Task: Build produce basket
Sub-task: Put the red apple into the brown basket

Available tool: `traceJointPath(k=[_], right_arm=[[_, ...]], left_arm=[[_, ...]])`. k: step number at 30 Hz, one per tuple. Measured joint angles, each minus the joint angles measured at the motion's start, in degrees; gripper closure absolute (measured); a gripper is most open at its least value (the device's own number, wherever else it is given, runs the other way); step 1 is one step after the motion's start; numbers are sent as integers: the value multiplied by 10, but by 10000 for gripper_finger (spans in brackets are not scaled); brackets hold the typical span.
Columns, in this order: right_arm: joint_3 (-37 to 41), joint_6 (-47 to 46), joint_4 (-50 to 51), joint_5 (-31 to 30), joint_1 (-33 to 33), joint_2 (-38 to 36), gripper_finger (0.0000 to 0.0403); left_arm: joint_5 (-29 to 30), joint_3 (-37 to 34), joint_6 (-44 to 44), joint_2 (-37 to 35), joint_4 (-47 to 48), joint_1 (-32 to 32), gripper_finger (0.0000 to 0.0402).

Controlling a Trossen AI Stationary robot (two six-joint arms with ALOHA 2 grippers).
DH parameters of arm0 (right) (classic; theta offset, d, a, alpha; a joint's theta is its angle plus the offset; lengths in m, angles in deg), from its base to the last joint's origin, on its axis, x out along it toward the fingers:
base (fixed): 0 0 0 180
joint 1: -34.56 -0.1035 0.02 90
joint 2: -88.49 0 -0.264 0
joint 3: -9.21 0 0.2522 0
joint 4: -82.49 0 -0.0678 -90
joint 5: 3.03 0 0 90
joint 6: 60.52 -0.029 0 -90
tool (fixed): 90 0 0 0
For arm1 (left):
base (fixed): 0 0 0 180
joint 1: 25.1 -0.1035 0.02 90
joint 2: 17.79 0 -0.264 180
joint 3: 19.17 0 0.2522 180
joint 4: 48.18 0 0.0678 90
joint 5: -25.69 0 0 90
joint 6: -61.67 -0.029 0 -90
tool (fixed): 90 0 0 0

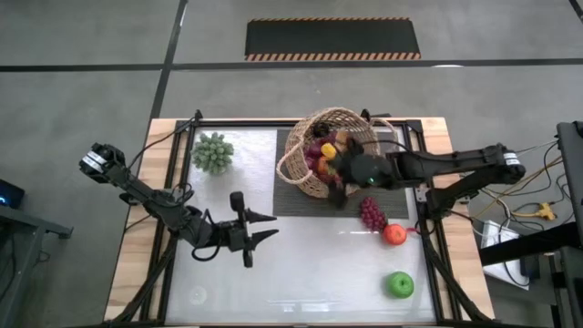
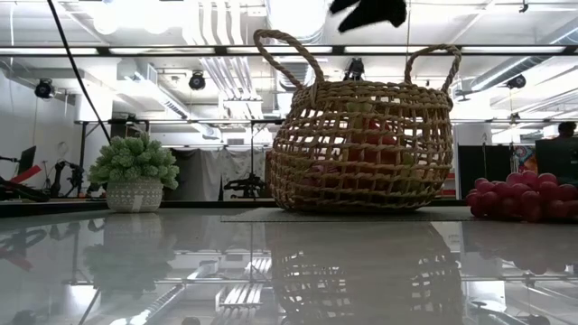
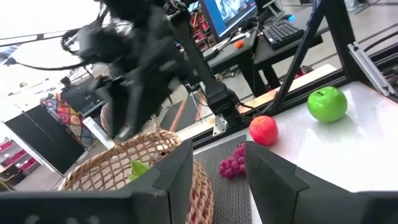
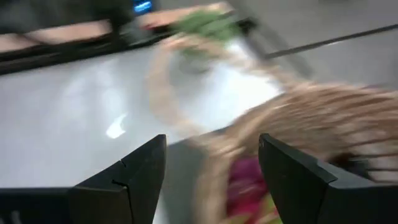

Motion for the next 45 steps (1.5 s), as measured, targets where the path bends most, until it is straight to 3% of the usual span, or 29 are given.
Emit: traceJointPath(k=[8,19,24,31,45], right_arm=[[-8,-184,120,133,-74,3,161],[-7,-561,432,147,-170,24,116],[20,-686,500,148,-225,24,82],[104,-806,495,203,-268,25,62],[241,-786,359,258,-271,26,50]], left_arm=[[0,0,-6,0,1,-5,273],[2,0,-16,0,2,-6,273],[28,0,-41,-2,-1,-5,273],[36,0,-56,-3,-2,-5,273],[36,0,-57,-3,-2,-5,273]])
